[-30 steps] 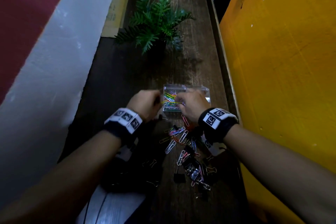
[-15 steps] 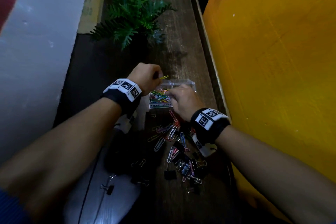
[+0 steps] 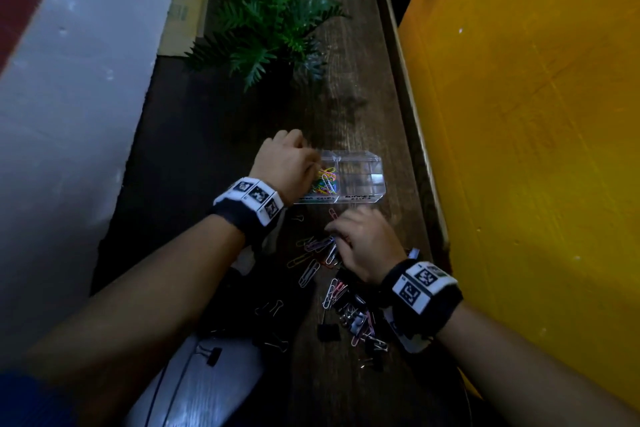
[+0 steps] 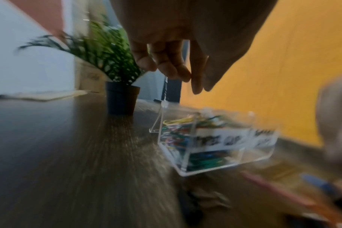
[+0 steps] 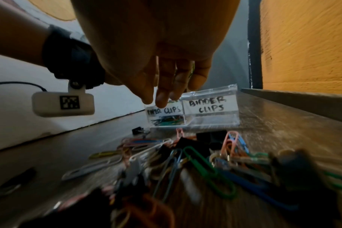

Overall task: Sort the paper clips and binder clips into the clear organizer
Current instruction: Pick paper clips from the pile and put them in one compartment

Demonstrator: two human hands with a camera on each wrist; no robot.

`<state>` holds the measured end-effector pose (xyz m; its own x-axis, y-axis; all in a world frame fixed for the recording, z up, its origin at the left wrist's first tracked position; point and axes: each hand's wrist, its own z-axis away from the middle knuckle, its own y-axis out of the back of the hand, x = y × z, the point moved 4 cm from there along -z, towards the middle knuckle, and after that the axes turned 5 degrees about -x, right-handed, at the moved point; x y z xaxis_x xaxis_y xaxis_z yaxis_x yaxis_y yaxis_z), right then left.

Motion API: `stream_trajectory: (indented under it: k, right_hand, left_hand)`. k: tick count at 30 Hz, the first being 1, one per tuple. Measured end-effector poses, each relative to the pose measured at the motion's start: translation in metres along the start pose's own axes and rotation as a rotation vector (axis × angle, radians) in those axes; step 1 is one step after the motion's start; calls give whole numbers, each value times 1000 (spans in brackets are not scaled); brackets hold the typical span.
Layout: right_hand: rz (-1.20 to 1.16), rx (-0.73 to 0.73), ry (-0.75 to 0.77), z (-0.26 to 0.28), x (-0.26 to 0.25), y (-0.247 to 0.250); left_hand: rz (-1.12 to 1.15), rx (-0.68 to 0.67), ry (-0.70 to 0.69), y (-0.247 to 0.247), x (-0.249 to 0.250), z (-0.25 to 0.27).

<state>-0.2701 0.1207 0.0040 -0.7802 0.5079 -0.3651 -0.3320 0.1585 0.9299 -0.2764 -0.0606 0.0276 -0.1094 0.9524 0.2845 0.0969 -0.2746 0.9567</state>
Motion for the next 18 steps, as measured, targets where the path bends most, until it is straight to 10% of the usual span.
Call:
stream_trajectory:
  k: [7, 18]
  right_hand:
    - [134, -227, 149, 35, -31, -40]
    - [218, -180, 151, 58, -45, -52]
  left_hand:
    - [203, -118, -43, -46, 11, 113]
    - [93, -281, 71, -62, 7, 172]
